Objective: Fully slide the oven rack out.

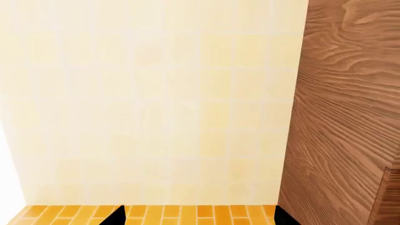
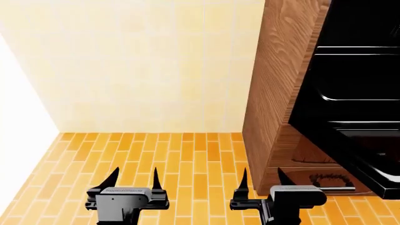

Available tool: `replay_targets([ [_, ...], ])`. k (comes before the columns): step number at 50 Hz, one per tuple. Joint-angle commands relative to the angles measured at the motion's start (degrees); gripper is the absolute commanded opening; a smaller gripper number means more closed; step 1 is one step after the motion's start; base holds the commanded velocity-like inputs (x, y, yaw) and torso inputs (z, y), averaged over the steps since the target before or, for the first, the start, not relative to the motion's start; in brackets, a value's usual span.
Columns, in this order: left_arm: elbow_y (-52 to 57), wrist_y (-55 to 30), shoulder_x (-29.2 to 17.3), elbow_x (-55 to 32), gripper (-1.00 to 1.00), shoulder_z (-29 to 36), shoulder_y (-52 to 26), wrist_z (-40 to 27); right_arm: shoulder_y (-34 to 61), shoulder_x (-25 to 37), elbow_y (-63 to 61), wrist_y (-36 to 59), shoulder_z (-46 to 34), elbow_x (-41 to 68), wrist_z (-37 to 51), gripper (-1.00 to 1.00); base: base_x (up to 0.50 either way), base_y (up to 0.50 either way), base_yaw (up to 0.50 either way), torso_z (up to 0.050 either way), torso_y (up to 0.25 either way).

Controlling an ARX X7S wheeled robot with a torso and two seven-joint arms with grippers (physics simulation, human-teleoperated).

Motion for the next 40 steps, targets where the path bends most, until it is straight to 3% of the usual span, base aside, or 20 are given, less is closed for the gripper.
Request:
replay_targets([
  [1,0.14,0.60,-1.02,-0.85,1.00,1.18,0.19,-1.07,-0.01,0.99,-0.15,-0.11,-1.24,0.78,1.30,1.00,0.00,0.00,0.00,0.050,0.000],
  [21,0.58,-1.16,-2.28,-2.47,1.00,2.45,-0.24,-2.78,0.70,2.28,-0.07,1.90,-2.81,1.77,3.10,1.00,0.00,0.00,0.00,0.050,0.000],
  [25,3.20,-5.87,-2.77,-2.40,1.00,2.94,-0.46,-3.73,0.12,2.79,-3.51,4.94,-3.10,2.64,3.15,1.00,0.00,0.00,0.00,0.050,0.000],
  [28,10.82,-17.53,-3.41,-5.54,1.00,1.92,-1.11,-4.60,-1.11,3.94,-13.31,13.87,-2.54,4.26,3.76,1.00,0.00,0.00,0.00,0.050,0.000],
  [33,29.46,-45.92,-6.59,-12.62,1.00,-1.00,-6.37,-8.17,-0.56,7.33,-33.64,32.84,-0.08,8.84,4.66,1.00,0.00,0.00,0.00,0.007,0.000],
  [40,50.19,-78.09,-10.26,-20.50,1.00,-8.11,-19.64,-11.40,12.39,7.78,-55.59,69.46,12.76,25.28,6.35,1.00,0.00,0.00,0.00,0.000,0.000],
])
